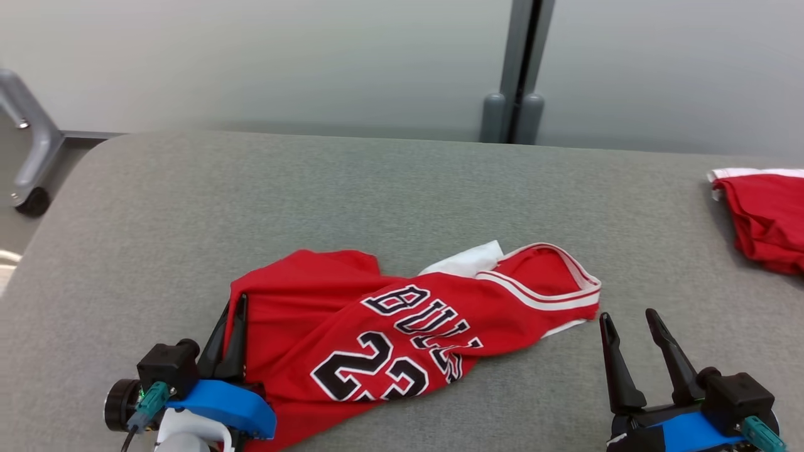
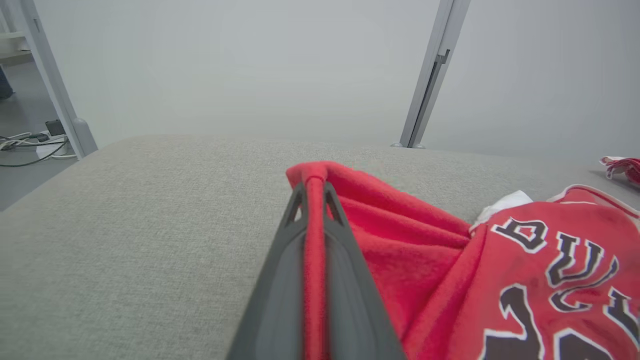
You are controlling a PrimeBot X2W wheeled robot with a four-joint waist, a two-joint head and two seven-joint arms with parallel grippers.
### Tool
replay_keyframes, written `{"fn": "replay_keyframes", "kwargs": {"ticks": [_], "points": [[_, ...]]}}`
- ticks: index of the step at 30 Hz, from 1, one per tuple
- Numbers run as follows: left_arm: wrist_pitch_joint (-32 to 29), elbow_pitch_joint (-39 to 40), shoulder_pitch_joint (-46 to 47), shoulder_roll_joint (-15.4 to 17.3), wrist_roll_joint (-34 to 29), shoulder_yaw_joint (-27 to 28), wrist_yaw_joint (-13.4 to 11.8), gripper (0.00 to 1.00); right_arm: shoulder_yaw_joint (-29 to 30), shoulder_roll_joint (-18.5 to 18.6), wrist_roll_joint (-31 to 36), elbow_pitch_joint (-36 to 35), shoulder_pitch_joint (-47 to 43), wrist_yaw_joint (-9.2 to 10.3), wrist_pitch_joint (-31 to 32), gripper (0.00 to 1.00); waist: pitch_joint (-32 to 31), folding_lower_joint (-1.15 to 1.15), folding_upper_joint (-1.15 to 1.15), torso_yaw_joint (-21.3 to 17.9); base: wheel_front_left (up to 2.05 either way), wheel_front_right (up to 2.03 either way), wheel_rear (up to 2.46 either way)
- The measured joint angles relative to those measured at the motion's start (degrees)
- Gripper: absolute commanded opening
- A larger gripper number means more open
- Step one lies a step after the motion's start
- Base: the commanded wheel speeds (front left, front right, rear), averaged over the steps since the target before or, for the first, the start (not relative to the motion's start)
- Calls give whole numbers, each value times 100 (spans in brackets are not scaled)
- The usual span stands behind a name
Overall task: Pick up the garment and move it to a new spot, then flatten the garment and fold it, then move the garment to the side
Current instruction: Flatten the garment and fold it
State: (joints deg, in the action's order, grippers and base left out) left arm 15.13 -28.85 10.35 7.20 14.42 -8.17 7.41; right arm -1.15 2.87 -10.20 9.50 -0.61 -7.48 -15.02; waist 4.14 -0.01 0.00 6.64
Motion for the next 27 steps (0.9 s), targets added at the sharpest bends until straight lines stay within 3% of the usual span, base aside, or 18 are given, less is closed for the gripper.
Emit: {"fn": "replay_keyframes", "kwargs": {"ticks": [5,13,20,27], "points": [[-1,835,-420,98,-85,46,-10,0,-10,-2,-48,1,-33,0,-1,100,-22,0,0,311,0,0,0],[-196,1845,-914,205,-88,51,-134,0,-52,-2,-73,-2,-14,0,0,100,77,0,0,432,0,0,0],[-370,2181,-881,237,-88,-35,-140,0,-87,-3,-69,41,27,0,0,100,170,0,0,200,0,0,0],[-420,2098,-174,365,-90,-180,-100,0,-27,-2,-4,38,177,0,-1,100,404,1,0,-328,0,0,0]]}}
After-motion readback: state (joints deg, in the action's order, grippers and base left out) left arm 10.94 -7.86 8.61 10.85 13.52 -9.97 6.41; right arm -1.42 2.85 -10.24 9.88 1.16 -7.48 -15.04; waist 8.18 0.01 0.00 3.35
